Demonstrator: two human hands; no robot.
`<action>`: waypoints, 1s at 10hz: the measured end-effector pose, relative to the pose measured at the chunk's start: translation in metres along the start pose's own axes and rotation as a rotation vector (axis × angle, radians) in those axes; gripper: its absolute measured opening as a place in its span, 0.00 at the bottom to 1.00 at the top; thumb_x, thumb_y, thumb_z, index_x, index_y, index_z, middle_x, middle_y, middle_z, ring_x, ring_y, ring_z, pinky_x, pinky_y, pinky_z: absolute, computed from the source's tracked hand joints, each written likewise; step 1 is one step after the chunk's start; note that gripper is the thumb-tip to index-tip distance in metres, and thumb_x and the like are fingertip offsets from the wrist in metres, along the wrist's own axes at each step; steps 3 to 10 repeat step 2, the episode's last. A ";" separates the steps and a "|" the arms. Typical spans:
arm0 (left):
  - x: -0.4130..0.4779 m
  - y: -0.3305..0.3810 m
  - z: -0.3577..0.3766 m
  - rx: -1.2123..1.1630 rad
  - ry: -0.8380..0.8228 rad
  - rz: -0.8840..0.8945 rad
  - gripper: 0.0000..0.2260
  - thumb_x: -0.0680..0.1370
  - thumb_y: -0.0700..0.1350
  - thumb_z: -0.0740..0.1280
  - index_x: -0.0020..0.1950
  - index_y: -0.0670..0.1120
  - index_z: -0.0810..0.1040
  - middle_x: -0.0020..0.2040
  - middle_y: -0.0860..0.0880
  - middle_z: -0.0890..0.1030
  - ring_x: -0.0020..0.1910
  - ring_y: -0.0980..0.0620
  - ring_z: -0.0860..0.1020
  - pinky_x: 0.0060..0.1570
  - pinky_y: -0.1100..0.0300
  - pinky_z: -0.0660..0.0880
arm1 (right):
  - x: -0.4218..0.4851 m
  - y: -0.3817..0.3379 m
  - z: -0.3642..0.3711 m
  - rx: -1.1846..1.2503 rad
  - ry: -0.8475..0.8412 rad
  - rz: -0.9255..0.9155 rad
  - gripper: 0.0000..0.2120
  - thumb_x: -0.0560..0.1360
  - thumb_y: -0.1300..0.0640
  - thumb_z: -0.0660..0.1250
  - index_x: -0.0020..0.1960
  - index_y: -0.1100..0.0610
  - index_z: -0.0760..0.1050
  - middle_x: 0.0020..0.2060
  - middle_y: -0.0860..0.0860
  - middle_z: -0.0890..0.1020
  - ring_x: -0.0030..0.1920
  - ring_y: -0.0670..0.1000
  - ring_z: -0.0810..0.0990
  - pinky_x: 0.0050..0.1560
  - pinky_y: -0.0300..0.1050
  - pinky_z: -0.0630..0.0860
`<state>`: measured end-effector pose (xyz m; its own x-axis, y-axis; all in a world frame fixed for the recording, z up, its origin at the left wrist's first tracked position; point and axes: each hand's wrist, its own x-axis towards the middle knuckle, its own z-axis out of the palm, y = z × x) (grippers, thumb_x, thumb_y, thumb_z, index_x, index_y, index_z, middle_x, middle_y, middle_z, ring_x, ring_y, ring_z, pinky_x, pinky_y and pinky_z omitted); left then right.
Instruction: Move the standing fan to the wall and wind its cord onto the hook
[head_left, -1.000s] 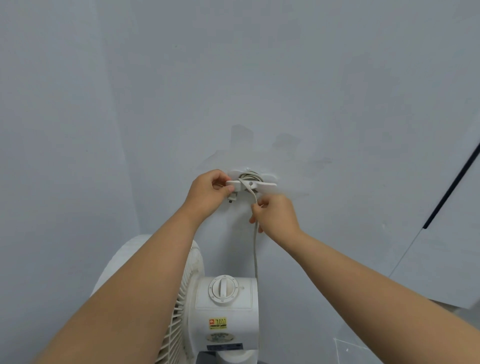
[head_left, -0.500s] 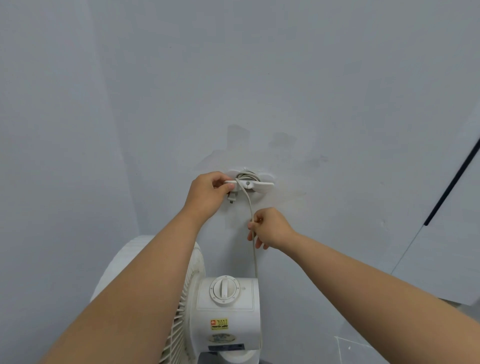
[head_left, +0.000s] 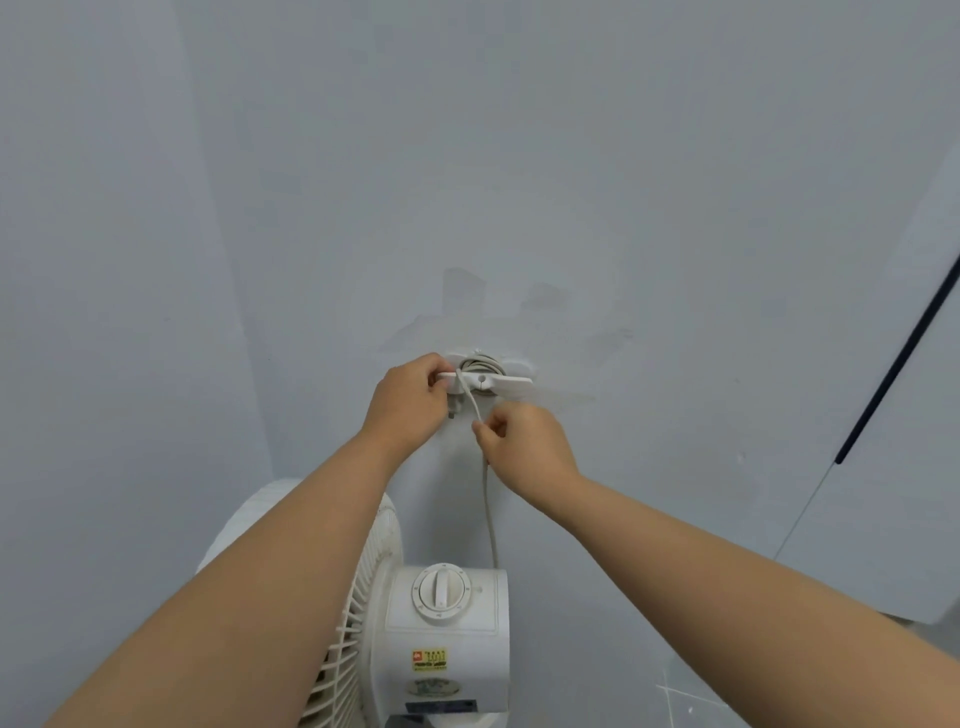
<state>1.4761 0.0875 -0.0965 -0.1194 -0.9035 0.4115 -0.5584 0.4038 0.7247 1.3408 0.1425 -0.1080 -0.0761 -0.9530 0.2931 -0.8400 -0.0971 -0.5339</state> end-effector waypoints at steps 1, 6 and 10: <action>0.000 0.002 -0.004 0.089 -0.050 0.015 0.07 0.79 0.40 0.60 0.47 0.48 0.77 0.41 0.50 0.79 0.41 0.48 0.76 0.42 0.58 0.70 | 0.000 -0.012 -0.005 -0.042 0.011 -0.015 0.10 0.77 0.54 0.61 0.41 0.58 0.76 0.37 0.55 0.81 0.40 0.57 0.78 0.39 0.45 0.71; 0.000 0.003 -0.005 0.129 -0.080 -0.015 0.09 0.79 0.40 0.59 0.52 0.48 0.77 0.46 0.48 0.81 0.47 0.46 0.78 0.48 0.55 0.73 | 0.000 -0.015 -0.010 -0.099 0.082 -0.038 0.11 0.77 0.56 0.58 0.37 0.56 0.71 0.38 0.57 0.82 0.38 0.59 0.76 0.35 0.46 0.67; 0.000 0.003 -0.005 0.129 -0.080 -0.015 0.09 0.79 0.40 0.59 0.52 0.48 0.77 0.46 0.48 0.81 0.47 0.46 0.78 0.48 0.55 0.73 | 0.000 -0.015 -0.010 -0.099 0.082 -0.038 0.11 0.77 0.56 0.58 0.37 0.56 0.71 0.38 0.57 0.82 0.38 0.59 0.76 0.35 0.46 0.67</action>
